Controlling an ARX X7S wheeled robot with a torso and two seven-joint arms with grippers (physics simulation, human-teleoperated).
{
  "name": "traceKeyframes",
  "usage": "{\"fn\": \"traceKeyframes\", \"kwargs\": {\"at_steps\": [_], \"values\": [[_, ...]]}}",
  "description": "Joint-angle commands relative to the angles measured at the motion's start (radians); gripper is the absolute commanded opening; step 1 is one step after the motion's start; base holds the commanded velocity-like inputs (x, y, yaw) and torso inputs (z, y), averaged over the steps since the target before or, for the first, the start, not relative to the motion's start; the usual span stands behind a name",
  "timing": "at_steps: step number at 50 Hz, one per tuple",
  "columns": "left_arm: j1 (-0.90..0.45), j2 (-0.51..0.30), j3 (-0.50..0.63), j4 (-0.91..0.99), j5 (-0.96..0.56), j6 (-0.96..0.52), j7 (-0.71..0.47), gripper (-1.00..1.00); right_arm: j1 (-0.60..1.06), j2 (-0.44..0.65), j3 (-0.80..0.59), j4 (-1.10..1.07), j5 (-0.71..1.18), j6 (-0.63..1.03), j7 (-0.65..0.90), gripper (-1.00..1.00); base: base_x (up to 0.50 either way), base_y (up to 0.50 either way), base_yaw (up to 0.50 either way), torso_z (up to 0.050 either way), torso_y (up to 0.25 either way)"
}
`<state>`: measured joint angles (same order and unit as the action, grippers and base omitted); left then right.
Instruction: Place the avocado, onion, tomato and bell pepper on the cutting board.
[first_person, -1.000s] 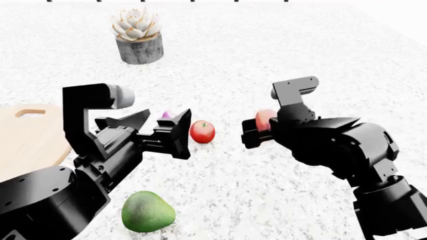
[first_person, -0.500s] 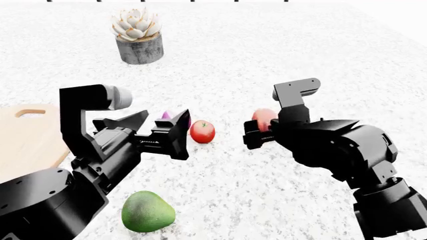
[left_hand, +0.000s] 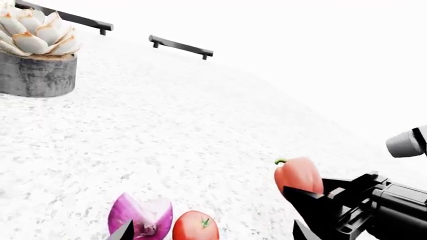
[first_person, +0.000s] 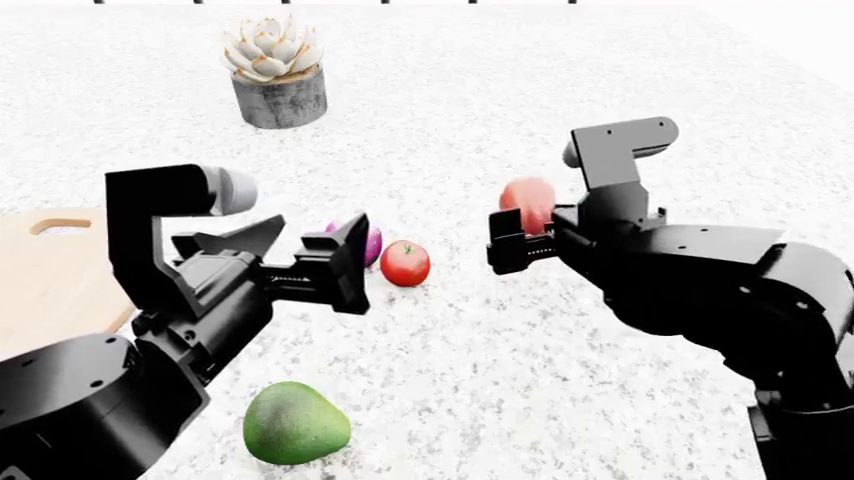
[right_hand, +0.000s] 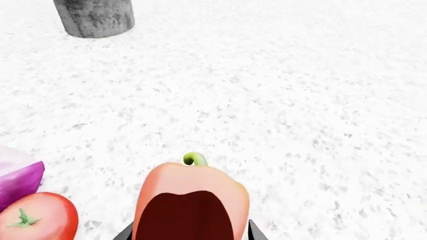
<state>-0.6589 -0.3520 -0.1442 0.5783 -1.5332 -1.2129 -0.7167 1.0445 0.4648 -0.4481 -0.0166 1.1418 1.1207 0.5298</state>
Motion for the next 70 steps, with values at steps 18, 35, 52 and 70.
{"fn": "traceKeyframes", "kwargs": {"at_steps": [18,35,52,70], "values": [[-0.050,-0.043,0.054,-0.100,0.052,-0.011,-0.026,1.00,-0.069,0.078,0.154,-0.253,0.170,0.027,0.122,-1.00,0.00,0.00,0.00,0.000,0.001],[-0.116,-0.036,0.077,-0.301,0.072,0.013,-0.012,1.00,-0.078,0.097,0.185,-0.274,0.189,0.007,0.143,-1.00,0.00,0.00,0.00,0.000,0.000],[-0.165,0.004,0.093,-0.427,0.044,0.023,-0.035,1.00,-0.096,0.111,0.191,-0.275,0.183,-0.017,0.124,-1.00,0.00,0.00,0.00,0.000,0.001],[-0.209,0.034,0.111,-0.571,0.120,0.105,0.058,1.00,-0.100,0.112,0.177,-0.262,0.163,-0.031,0.117,-1.00,0.00,0.00,0.00,0.000,0.001]]}}
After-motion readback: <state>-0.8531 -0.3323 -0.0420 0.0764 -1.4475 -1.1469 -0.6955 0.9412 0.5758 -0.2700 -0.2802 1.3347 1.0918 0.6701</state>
